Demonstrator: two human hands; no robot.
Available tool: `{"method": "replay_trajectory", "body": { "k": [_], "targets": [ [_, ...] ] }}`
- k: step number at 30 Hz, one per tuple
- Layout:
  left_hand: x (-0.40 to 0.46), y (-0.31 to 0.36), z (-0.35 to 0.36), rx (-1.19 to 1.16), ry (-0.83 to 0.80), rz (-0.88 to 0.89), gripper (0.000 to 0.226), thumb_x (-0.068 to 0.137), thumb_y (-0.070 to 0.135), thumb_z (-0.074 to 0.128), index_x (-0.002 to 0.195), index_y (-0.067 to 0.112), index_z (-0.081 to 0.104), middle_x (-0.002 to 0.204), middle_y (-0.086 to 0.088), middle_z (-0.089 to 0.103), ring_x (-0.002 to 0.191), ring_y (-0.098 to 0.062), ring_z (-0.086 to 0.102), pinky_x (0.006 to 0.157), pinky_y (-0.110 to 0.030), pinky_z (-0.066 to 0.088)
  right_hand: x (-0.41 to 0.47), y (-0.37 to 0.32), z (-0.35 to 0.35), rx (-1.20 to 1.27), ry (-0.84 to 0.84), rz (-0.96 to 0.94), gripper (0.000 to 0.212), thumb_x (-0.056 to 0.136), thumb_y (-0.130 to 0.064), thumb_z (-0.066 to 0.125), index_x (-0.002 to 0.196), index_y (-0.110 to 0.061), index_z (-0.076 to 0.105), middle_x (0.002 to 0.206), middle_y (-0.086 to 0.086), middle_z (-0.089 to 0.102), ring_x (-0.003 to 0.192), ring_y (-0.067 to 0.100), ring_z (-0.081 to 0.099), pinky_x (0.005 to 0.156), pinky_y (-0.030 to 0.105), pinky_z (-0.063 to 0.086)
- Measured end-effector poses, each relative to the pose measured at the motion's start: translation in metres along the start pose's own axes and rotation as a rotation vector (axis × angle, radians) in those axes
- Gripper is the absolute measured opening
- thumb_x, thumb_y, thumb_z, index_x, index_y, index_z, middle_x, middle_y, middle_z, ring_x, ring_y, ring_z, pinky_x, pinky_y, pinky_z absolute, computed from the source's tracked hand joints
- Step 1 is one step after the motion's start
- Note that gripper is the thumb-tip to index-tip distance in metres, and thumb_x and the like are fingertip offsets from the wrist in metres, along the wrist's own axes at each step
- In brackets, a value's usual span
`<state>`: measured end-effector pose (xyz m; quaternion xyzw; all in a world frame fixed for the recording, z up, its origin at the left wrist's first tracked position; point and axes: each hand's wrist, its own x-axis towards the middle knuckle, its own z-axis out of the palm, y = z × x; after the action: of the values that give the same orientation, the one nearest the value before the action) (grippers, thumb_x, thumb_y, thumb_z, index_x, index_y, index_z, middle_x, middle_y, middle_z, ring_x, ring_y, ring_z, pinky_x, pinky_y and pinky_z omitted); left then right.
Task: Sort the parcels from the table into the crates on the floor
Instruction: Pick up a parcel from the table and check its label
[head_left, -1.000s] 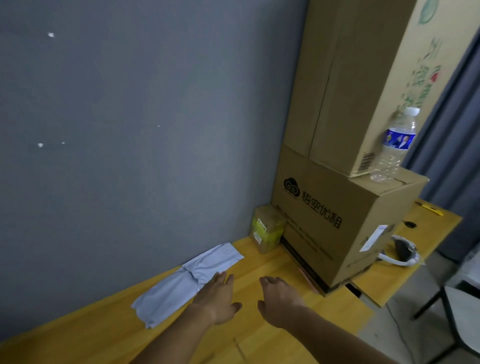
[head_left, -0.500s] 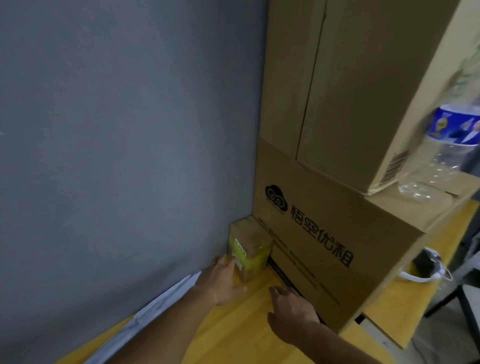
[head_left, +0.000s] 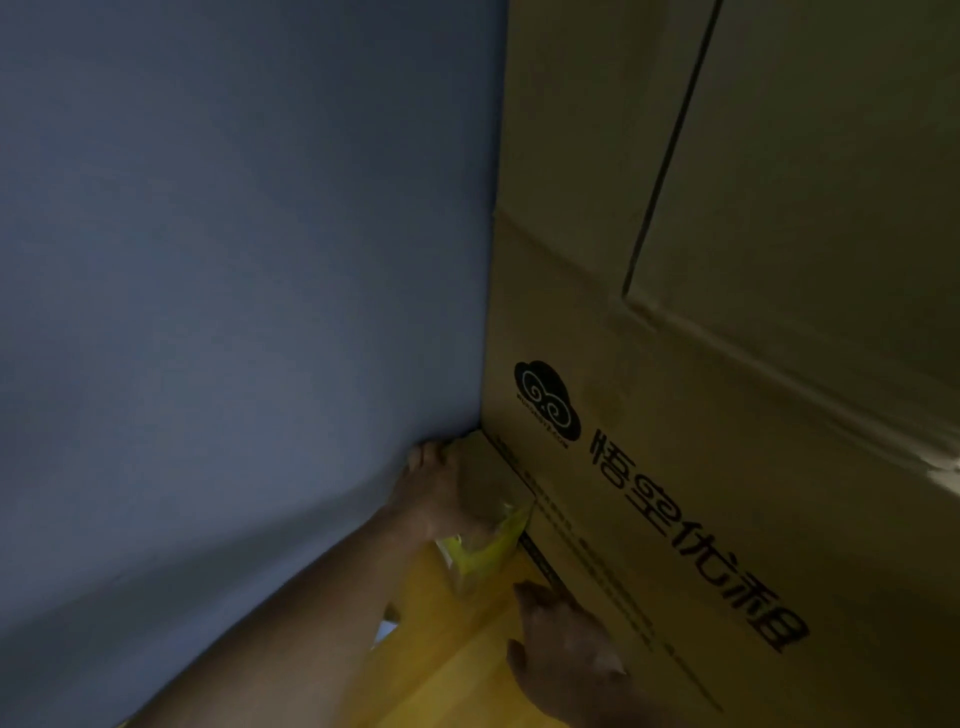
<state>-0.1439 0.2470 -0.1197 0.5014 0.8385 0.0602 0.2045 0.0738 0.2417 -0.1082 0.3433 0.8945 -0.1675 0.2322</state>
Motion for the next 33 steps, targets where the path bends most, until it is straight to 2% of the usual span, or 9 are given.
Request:
{"method": "replay_trajectory", "body": {
  "k": [4, 8, 16, 23, 25, 27, 28, 31, 33],
  "targets": [
    [0.001, 0.001, 0.001, 0.045, -0.034, -0.008, 0.133, 0.053, 0.073, 0.078, 0.156, 0.018, 0.015, 0.146, -0.009, 0.023, 0.138, -0.032, 0.018, 0.114, -0.04, 0.034, 0.006, 0.005, 0.004, 0.016, -0.025, 0.021, 0.066, 0.104, -0.044, 0.043, 0.159, -0.016, 0.02, 0.162, -0.002, 0.03, 0.152, 0.025, 0.024, 0.119, 0.039, 0.033],
    [-0.006, 0.004, -0.001, 0.079, -0.024, -0.022, 0.124, 0.051, 0.067, 0.078, 0.151, 0.017, 0.026, 0.137, -0.009, 0.034, 0.13, -0.032, 0.027, 0.108, -0.04, 0.037, 0.003, 0.002, 0.003, -0.017, 0.004, 0.037, 0.069, 0.102, -0.046, 0.045, 0.16, -0.017, 0.02, 0.162, -0.001, 0.031, 0.15, 0.023, 0.028, 0.122, 0.038, 0.028],
    [-0.073, -0.008, -0.021, 0.013, 0.095, -0.103, 0.12, 0.036, 0.073, 0.07, 0.139, 0.023, 0.034, 0.127, -0.008, 0.047, 0.119, -0.03, 0.042, 0.096, -0.038, 0.035, -0.035, -0.027, -0.006, 0.127, 0.058, 0.084, 0.073, 0.101, -0.047, 0.048, 0.16, -0.016, 0.019, 0.161, 0.001, 0.032, 0.144, 0.025, 0.039, 0.113, 0.036, 0.041],
    [-0.191, -0.02, -0.078, -0.296, 0.091, -0.174, 0.122, 0.038, 0.085, 0.065, 0.143, 0.029, 0.034, 0.136, 0.001, 0.058, 0.13, -0.027, 0.051, 0.108, -0.042, 0.04, -0.127, -0.081, -0.002, 0.254, 0.23, 0.111, 0.099, 0.09, -0.064, 0.054, 0.162, -0.017, 0.005, 0.166, 0.002, 0.02, 0.143, 0.023, 0.041, 0.11, 0.034, 0.042],
    [-0.234, -0.02, -0.099, -0.381, 0.065, -0.19, 0.124, 0.035, 0.084, 0.068, 0.14, 0.026, 0.037, 0.132, 0.002, 0.06, 0.123, -0.026, 0.056, 0.102, -0.042, 0.047, -0.162, -0.105, -0.004, 0.295, 0.251, 0.113, 0.119, 0.081, -0.084, 0.048, 0.161, -0.01, 0.0, 0.168, 0.007, 0.015, 0.145, 0.023, 0.038, 0.108, 0.031, 0.042],
    [-0.278, -0.021, -0.119, -0.423, 0.023, -0.184, 0.124, 0.031, 0.085, 0.071, 0.134, 0.024, 0.041, 0.129, 0.002, 0.061, 0.117, -0.024, 0.06, 0.097, -0.041, 0.052, -0.2, -0.132, -0.004, 0.346, 0.265, 0.087, 0.15, 0.056, -0.104, 0.033, 0.16, -0.003, -0.007, 0.169, 0.011, 0.01, 0.147, 0.022, 0.038, 0.108, 0.029, 0.042],
    [-0.297, -0.024, -0.127, -0.422, 0.013, -0.181, 0.124, 0.028, 0.087, 0.072, 0.13, 0.023, 0.044, 0.127, 0.002, 0.061, 0.114, -0.023, 0.061, 0.096, -0.042, 0.052, -0.217, -0.145, -0.005, 0.369, 0.275, 0.073, 0.152, 0.056, -0.104, 0.037, 0.159, -0.002, -0.01, 0.169, 0.012, 0.007, 0.145, 0.023, 0.04, 0.107, 0.029, 0.042],
    [-0.354, -0.03, -0.154, -0.414, 0.018, -0.158, 0.12, 0.022, 0.091, 0.071, 0.119, 0.022, 0.054, 0.119, 0.001, 0.066, 0.107, -0.021, 0.064, 0.095, -0.045, 0.053, -0.26, -0.177, -0.003, 0.43, 0.346, 0.05, 0.129, 0.081, -0.074, 0.063, 0.159, -0.004, -0.013, 0.168, 0.011, 0.005, 0.143, 0.026, 0.041, 0.106, 0.035, 0.042],
    [-0.394, -0.03, -0.174, -0.42, 0.04, -0.129, 0.102, 0.028, 0.085, 0.075, 0.108, 0.022, 0.066, 0.108, 0.002, 0.072, 0.095, -0.017, 0.069, 0.089, -0.041, 0.058, -0.287, -0.194, -0.002, 0.471, 0.392, 0.026, 0.125, 0.082, -0.067, 0.067, 0.16, -0.007, -0.011, 0.166, 0.01, 0.011, 0.137, 0.025, 0.046, 0.104, 0.035, 0.044]
  ]
}}
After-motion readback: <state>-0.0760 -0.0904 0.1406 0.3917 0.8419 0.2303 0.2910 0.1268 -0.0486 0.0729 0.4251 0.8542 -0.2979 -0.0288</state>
